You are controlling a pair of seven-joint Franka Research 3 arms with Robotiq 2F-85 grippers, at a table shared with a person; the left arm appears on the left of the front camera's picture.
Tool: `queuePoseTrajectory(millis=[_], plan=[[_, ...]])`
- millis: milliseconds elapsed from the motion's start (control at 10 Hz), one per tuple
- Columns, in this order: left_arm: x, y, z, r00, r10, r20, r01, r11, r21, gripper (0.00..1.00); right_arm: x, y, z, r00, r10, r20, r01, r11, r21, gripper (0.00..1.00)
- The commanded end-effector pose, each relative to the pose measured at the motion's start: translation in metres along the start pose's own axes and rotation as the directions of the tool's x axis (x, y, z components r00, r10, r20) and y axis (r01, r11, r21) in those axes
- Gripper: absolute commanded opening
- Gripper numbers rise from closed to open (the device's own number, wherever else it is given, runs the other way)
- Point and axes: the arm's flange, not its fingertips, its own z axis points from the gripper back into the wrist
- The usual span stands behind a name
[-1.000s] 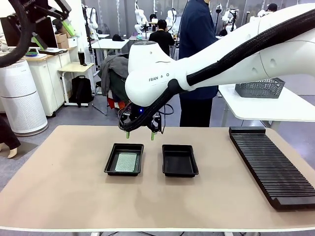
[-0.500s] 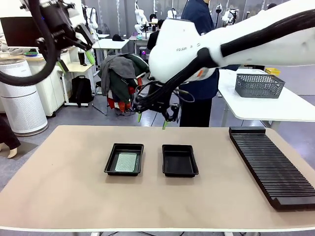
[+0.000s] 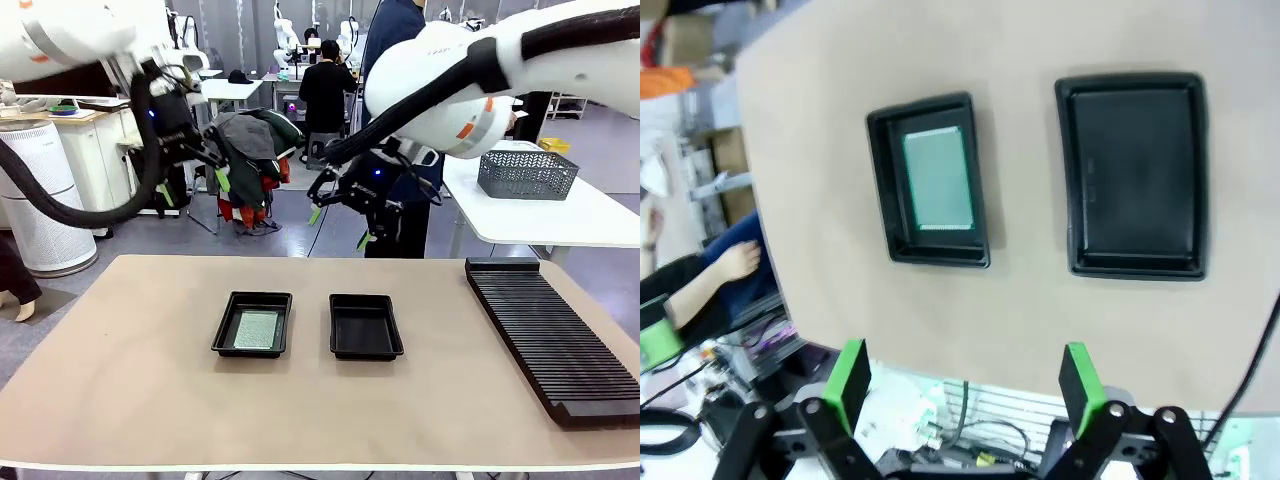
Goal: Inspect and transfer BCBs to ESD trays.
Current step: Pick up the ESD tray and place it on the left side of the table.
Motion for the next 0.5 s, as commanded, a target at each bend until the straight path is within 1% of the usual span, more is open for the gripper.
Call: queuePoseTrajectory(millis=[0, 200, 400], plan=[[0.002, -0.003, -0.03, 0.998, 0.051, 0.03, -0.053, 0.997, 0.054, 1.0, -0.004, -0.034, 0.012, 0.997, 0.045, -0.057, -0.038, 0.992, 0.123, 1.0], [0.008, -0.004, -0.059, 0.999, 0.035, -0.007, -0.035, 0.996, 0.08, 1.0, -0.003, -0.052, 0.026, 0.995, 0.058, -0.075, -0.042, 0.979, 0.201, 1.0], [0.015, 0.003, -0.091, 0.999, 0.028, -0.022, -0.026, 0.995, 0.099, 1.0, -0.002, -0.063, 0.034, 0.995, 0.058, -0.086, -0.036, 0.969, 0.243, 1.0]])
